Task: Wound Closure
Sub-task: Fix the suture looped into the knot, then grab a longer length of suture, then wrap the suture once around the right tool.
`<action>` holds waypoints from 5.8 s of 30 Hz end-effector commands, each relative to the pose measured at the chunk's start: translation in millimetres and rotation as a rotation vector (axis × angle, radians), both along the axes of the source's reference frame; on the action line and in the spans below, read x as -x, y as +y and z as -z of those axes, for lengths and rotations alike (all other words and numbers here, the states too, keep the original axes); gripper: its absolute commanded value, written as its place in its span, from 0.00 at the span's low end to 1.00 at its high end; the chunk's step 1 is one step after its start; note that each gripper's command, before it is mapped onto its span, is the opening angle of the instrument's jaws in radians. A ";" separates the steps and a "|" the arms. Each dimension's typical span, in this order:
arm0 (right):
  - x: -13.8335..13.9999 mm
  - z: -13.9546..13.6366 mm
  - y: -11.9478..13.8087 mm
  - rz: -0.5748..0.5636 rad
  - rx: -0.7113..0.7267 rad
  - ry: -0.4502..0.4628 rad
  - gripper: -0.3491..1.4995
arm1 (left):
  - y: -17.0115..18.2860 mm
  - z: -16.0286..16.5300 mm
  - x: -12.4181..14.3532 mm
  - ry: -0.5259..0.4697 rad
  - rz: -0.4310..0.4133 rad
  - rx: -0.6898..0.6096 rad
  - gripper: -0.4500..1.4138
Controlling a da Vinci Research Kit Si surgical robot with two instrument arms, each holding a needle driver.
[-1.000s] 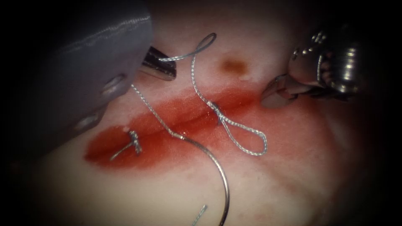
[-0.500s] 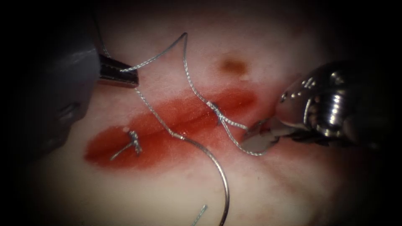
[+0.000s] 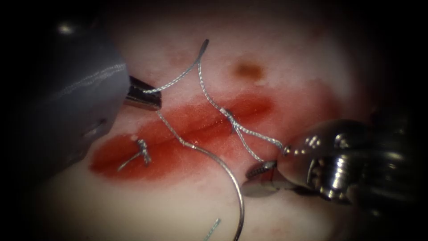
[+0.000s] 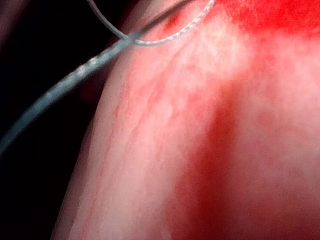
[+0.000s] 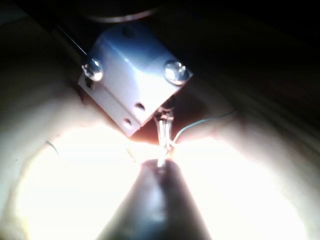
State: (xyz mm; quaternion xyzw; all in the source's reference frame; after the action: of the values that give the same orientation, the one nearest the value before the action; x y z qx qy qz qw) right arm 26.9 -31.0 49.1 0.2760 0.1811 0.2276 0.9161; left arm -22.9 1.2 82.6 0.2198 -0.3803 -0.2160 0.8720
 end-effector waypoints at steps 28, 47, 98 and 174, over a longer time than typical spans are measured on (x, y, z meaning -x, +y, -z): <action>-1.3 -1.3 2.0 0.173 0.217 -0.069 0.00 | 0.5 -0.2 0.6 0.016 -0.003 0.016 0.00; 1.4 1.6 3.0 1.302 0.542 0.196 0.00 | 0.5 -0.3 0.4 0.036 -0.016 0.015 0.00; -4.7 -1.6 3.6 -1.834 -0.536 0.578 0.51 | 1.2 1.3 0.5 0.019 -0.011 0.124 0.00; -1.6 -3.6 6.4 -1.406 -0.477 0.610 0.00 | 0.9 4.8 1.5 -0.140 -0.114 0.106 0.00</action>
State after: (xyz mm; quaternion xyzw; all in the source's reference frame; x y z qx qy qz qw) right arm 27.2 -25.5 53.2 0.3406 0.5073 0.6950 0.3789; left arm -24.6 0.5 78.2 0.2134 -0.4382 -0.1272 0.8638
